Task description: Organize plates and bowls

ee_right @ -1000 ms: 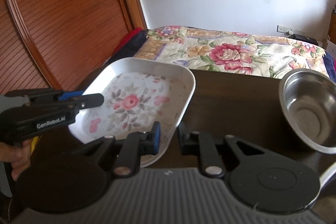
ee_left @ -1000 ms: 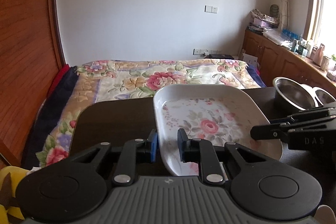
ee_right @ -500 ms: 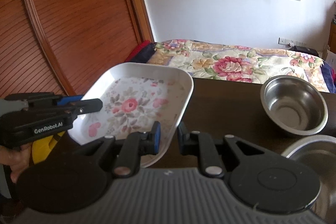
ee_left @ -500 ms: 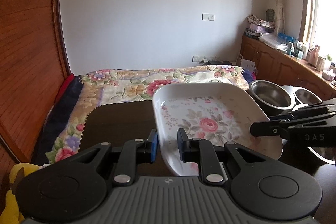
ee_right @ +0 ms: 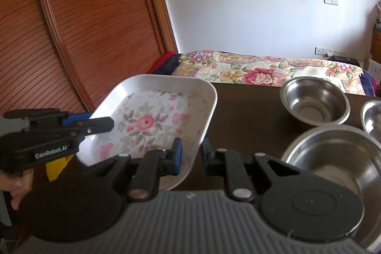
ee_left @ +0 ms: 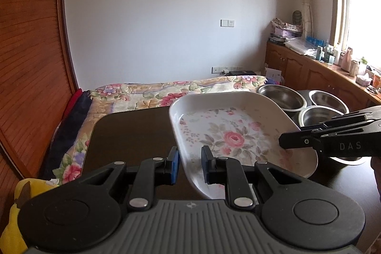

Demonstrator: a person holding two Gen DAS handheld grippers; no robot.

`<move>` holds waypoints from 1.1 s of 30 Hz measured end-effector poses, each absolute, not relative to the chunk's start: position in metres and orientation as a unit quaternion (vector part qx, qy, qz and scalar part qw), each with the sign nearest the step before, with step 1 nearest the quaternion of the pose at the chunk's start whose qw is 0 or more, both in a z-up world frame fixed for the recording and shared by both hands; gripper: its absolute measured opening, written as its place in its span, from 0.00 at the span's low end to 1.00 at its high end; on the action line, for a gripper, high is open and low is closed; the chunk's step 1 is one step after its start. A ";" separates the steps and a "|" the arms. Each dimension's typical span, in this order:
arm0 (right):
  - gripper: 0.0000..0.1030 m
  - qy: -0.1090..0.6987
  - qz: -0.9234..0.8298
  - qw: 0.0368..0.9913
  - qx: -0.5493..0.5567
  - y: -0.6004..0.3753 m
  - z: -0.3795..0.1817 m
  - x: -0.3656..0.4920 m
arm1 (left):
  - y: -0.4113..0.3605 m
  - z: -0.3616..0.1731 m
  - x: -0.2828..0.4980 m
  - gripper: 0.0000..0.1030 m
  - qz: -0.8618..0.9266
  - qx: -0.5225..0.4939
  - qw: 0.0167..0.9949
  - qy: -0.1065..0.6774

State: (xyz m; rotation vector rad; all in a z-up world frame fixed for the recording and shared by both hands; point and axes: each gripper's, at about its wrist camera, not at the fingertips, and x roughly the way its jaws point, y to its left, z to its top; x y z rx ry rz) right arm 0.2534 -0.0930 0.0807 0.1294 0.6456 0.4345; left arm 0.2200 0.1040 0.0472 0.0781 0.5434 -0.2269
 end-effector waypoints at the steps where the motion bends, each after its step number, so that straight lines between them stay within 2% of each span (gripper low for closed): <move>1: 0.19 0.314 0.212 0.923 0.063 -0.093 0.081 0.251 | 0.102 0.048 0.215 0.48 -0.112 0.038 0.956 0.267; 20: 0.19 0.296 0.237 0.923 0.060 -0.106 0.070 0.192 | 0.095 0.026 0.133 0.48 -0.122 0.007 0.960 0.252; 33: 0.19 0.302 0.249 0.919 0.044 -0.113 0.046 0.161 | 0.084 0.007 0.110 0.48 -0.132 0.004 0.961 0.244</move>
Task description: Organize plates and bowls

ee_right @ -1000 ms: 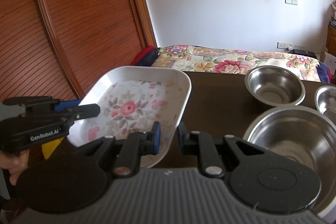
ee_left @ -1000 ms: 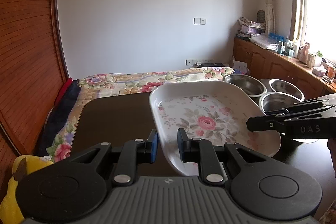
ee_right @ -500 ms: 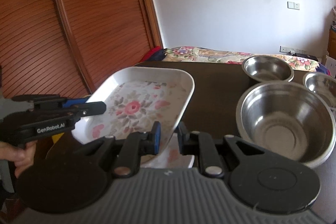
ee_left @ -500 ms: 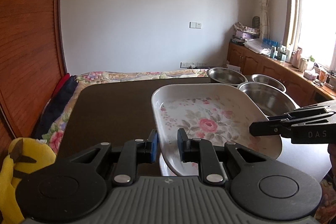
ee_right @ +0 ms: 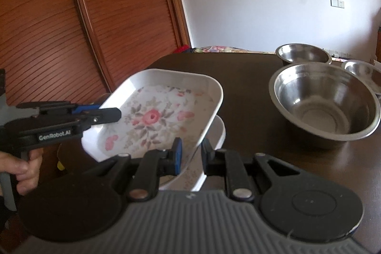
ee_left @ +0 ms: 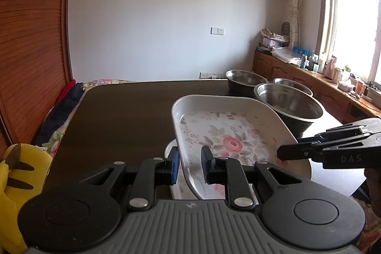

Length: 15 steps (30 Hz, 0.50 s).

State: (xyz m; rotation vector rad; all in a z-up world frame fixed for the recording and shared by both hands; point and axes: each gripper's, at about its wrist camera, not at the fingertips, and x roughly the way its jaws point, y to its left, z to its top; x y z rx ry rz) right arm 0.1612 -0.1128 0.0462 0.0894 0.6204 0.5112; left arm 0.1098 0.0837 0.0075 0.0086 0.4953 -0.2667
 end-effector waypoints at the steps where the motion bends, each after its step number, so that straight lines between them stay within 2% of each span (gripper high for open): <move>1: 0.19 0.302 0.248 0.920 0.042 -0.113 0.046 0.161 | 0.083 0.006 0.109 0.48 -0.131 0.005 0.961 0.244; 15: 0.19 0.305 0.239 0.922 0.027 -0.111 0.038 0.158 | 0.081 -0.017 0.114 0.48 -0.124 0.007 0.957 0.261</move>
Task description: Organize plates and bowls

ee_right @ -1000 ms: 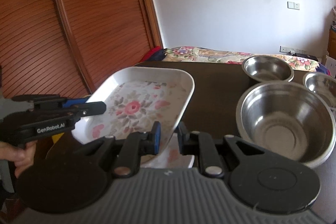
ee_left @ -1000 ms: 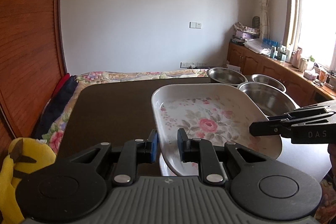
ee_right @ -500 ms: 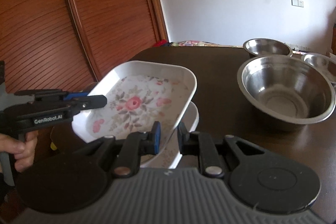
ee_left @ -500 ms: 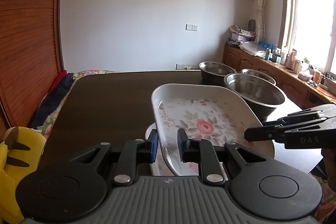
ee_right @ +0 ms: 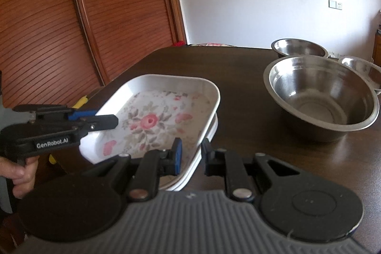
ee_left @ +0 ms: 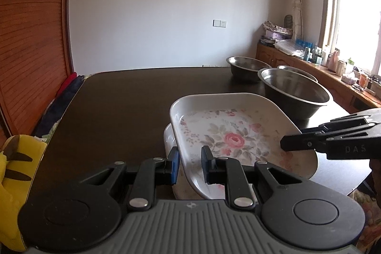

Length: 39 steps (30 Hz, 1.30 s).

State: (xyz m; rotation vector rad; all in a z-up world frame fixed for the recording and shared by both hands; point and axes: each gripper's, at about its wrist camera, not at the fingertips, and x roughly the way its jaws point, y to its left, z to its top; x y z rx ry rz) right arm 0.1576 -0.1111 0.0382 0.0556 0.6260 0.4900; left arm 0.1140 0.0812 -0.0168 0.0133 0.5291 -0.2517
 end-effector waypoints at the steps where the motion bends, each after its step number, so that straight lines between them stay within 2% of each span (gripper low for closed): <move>1: 0.19 0.306 0.239 0.921 0.028 -0.110 0.038 0.158 | 0.082 -0.017 0.115 0.48 -0.123 0.006 0.957 0.262; 17: 0.20 0.289 0.238 0.927 0.002 -0.101 0.028 0.154 | 0.087 -0.025 0.123 0.49 -0.110 0.003 0.959 0.261; 19: 0.25 0.276 0.242 0.930 -0.002 -0.101 0.029 0.152 | 0.088 -0.023 0.123 0.51 -0.109 0.000 0.960 0.258; 22: 0.26 0.262 0.244 0.934 -0.001 -0.103 0.030 0.151 | 0.086 -0.019 0.120 0.62 -0.102 0.014 0.963 0.248; 24: 0.31 0.252 0.245 0.936 0.002 -0.106 0.031 0.149 | 0.082 -0.014 0.117 0.84 -0.100 0.021 0.966 0.237; 25: 0.36 0.246 0.245 0.938 0.003 -0.107 0.032 0.147 | 0.081 -0.012 0.116 0.86 -0.101 0.022 0.967 0.233; 28: 0.38 0.225 0.243 0.944 -0.011 -0.112 0.033 0.138 | 0.075 -0.004 0.112 0.91 -0.103 0.027 0.969 0.222; 30: 0.39 0.214 0.237 0.948 -0.016 -0.117 0.035 0.132 | 0.070 0.000 0.109 1.00 -0.104 0.032 0.971 0.212; 34: 0.48 0.193 0.222 0.956 -0.006 -0.135 0.041 0.123 | 0.056 0.007 0.104 1.00 -0.113 0.043 0.974 0.192; 39: 0.50 0.166 0.197 0.966 -0.009 -0.158 0.050 0.113 | 0.033 0.012 0.100 1.00 -0.140 0.046 0.973 0.179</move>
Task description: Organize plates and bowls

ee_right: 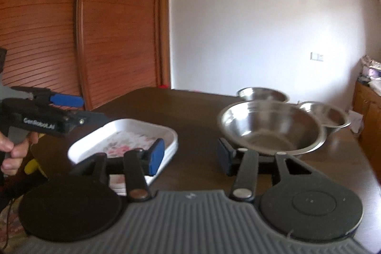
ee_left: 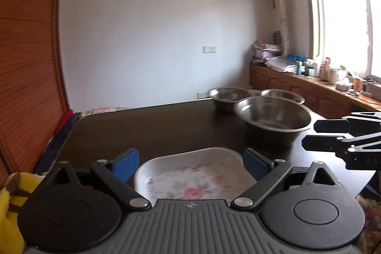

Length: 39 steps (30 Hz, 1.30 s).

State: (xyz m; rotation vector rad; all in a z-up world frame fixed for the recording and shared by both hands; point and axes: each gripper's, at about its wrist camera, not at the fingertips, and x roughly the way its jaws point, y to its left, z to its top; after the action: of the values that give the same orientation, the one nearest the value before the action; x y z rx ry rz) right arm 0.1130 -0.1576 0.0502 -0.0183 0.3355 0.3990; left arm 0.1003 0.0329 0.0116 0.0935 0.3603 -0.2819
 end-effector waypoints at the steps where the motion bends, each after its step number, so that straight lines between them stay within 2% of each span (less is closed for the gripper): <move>1: 0.50 0.162 0.192 0.968 -0.008 -0.164 0.052 0.111 | 0.027 0.013 0.100 1.00 -0.144 0.049 0.973 0.176; 3: 0.52 0.156 0.184 0.970 -0.006 -0.172 0.054 0.109 | 0.015 0.013 0.099 1.00 -0.147 0.055 0.973 0.169; 5: 0.57 0.152 0.175 0.973 -0.002 -0.181 0.055 0.107 | 0.006 0.013 0.100 1.00 -0.155 0.053 0.972 0.168; 6: 0.63 0.151 0.171 0.974 0.000 -0.186 0.055 0.106 | 0.002 0.013 0.101 1.00 -0.159 0.049 0.971 0.169; 8: 0.67 0.142 0.161 0.977 0.001 -0.194 0.055 0.103 | -0.007 0.011 0.103 1.00 -0.165 0.046 0.971 0.169; 13: 0.96 0.122 0.135 0.983 0.012 -0.215 0.052 0.102 | -0.027 0.010 0.112 1.00 -0.176 0.045 0.969 0.169; 15: 1.00 0.119 0.131 0.984 0.020 -0.225 0.050 0.104 | -0.033 0.011 0.118 1.00 -0.181 0.038 0.968 0.170; 26: 1.00 0.119 0.099 0.988 0.024 -0.259 0.045 0.142 | -0.058 0.016 0.158 1.00 -0.190 0.034 0.964 0.181; 39: 1.00 0.158 0.125 0.980 0.008 -0.284 0.045 0.201 | -0.083 0.013 0.203 1.00 -0.196 0.029 0.957 0.211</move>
State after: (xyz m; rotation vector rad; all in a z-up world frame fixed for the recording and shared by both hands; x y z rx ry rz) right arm 0.2011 -0.2836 0.0447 0.0159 0.3179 0.2508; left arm 0.2027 -0.0830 0.0127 0.0590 0.4291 -0.3968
